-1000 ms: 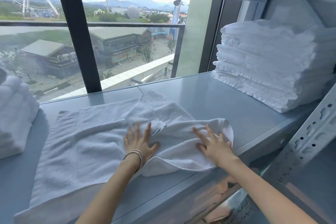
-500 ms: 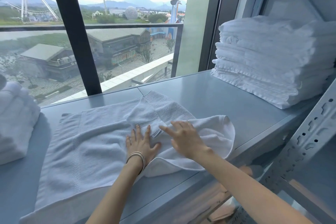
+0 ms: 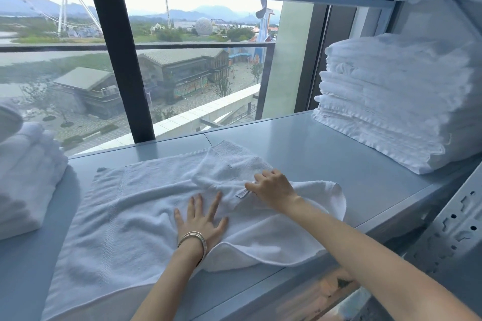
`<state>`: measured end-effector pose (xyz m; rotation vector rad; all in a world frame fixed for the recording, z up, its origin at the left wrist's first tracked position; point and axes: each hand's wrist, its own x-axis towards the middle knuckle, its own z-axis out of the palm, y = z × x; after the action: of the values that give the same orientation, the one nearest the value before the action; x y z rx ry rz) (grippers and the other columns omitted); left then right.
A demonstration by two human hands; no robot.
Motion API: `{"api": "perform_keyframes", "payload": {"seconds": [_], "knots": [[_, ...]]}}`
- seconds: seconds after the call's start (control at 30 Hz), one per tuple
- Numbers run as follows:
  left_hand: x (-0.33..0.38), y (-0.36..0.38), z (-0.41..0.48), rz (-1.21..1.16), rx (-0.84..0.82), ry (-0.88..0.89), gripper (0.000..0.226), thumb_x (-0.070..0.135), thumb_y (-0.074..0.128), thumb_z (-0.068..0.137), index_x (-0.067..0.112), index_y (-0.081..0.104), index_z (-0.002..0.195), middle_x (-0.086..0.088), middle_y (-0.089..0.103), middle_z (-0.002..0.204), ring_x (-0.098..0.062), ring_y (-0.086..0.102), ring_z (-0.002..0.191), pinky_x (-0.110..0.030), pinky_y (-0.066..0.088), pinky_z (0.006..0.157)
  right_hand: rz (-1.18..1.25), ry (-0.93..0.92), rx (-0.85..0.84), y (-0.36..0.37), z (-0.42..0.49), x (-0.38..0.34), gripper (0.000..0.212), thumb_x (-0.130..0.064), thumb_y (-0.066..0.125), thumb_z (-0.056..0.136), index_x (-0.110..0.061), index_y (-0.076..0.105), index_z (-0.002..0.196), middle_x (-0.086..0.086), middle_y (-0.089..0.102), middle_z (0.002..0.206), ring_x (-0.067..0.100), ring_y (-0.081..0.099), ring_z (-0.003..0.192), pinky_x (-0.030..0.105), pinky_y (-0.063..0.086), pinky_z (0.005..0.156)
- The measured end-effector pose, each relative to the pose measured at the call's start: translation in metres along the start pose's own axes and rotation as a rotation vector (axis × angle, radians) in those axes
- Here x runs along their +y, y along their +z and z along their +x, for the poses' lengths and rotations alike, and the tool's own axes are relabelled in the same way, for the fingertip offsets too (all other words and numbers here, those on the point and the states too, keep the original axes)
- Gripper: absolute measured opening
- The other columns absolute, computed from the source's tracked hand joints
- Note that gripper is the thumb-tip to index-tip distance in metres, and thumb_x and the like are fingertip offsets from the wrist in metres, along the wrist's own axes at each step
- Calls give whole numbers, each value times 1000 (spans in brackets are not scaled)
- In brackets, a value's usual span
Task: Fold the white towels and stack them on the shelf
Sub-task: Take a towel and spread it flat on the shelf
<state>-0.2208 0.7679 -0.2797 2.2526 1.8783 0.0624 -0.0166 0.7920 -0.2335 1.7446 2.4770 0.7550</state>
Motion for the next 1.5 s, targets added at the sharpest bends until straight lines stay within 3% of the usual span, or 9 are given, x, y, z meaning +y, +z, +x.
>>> {"api": "perform_keyframes", "payload": {"seconds": [0.27,0.43,0.57,0.67,0.9,1.1,1.23,1.33,1.5], "knots": [[2,-1,5,73,-48,-43,52,67,11,87,61,-2,137,-4,-18,156,-24,-20,142,-56,-11,110,29,183,-4,13,14,74,33,-22,89,31,-23,60,48,-3,51,43,16,50,35,15,31,42],[3,-4,7,82,-33,-56,91,72,-16,48,61,-3,137,-1,-20,155,-22,-20,142,-54,-10,110,69,293,87,18,10,127,35,-21,90,39,-27,57,46,-1,56,45,16,52,33,11,16,46],[-7,-9,9,90,-56,-75,84,75,-11,55,60,-4,137,0,-22,155,-20,-21,142,-53,-11,111,58,414,-76,22,-4,175,17,-24,48,91,-29,46,76,0,69,97,22,65,88,23,28,61],[-15,-14,14,81,-66,-102,51,64,19,89,58,8,139,1,-15,156,-18,-17,143,-53,-6,113,84,492,-221,29,-21,203,14,-20,47,89,-30,54,81,1,66,105,23,62,97,23,32,67],[62,-33,44,216,27,-101,45,36,37,94,29,32,138,5,1,157,-20,1,145,-54,9,112,404,518,-212,63,-33,224,50,-11,44,90,-22,42,138,2,46,141,24,48,124,35,37,100],[174,2,63,26,39,164,56,45,27,98,32,8,148,13,-4,157,-12,-8,144,-53,-3,113,665,308,-124,68,-10,198,34,-29,44,95,-32,52,128,-2,49,134,27,49,120,40,40,98],[181,23,72,55,1,148,63,61,10,87,41,10,146,15,-10,156,-8,-13,143,-55,-11,111,645,161,-326,75,-7,198,28,-34,48,93,-40,58,118,-7,50,130,20,50,119,39,39,99],[178,27,75,23,42,117,89,67,-9,58,49,18,141,18,-5,155,-5,-9,143,-54,-8,111,608,137,-230,80,-7,197,22,-30,53,90,-37,64,108,-4,55,118,20,55,109,29,39,87],[179,28,68,2,64,46,89,70,-10,54,56,18,138,21,0,155,-6,-7,143,-53,-7,112,511,104,-182,82,1,192,17,-22,48,93,-24,64,101,4,56,109,26,56,102,26,32,73]]}}
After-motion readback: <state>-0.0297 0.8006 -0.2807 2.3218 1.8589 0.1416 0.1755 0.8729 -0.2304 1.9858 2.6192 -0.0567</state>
